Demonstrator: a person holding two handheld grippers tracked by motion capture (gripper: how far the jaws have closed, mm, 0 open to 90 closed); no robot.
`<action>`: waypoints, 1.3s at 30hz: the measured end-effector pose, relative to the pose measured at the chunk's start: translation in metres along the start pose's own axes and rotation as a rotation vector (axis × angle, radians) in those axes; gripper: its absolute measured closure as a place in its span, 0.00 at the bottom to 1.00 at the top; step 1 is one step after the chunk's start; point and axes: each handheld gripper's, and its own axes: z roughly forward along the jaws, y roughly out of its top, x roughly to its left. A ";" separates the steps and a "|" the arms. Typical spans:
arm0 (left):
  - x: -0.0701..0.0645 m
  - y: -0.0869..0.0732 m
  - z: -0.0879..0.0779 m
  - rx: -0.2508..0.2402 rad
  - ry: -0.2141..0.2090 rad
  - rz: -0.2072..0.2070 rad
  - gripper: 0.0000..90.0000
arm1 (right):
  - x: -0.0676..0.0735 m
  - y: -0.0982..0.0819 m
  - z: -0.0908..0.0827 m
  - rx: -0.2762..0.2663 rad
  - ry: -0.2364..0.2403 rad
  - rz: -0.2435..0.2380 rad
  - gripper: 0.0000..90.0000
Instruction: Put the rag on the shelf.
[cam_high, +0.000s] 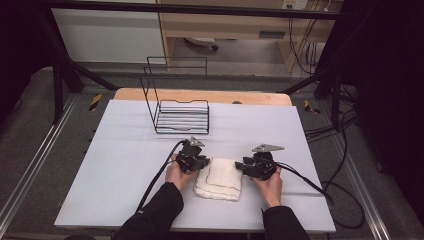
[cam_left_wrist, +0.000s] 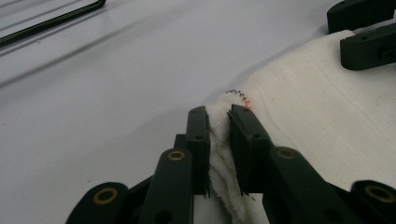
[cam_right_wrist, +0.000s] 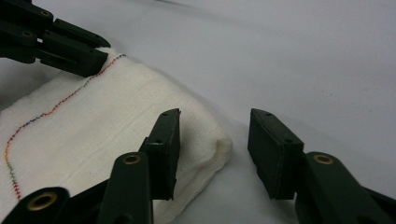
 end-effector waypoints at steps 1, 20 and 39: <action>0.000 0.000 0.000 0.000 0.003 0.007 0.86 | 0.000 0.000 0.000 0.000 0.003 0.006 0.63; 0.007 -0.002 0.000 -0.014 -0.042 -0.026 0.87 | 0.005 -0.001 -0.001 0.013 0.043 0.069 0.88; 0.004 -0.002 -0.003 -0.029 -0.034 -0.027 0.91 | 0.011 0.003 -0.006 -0.002 0.024 0.035 0.91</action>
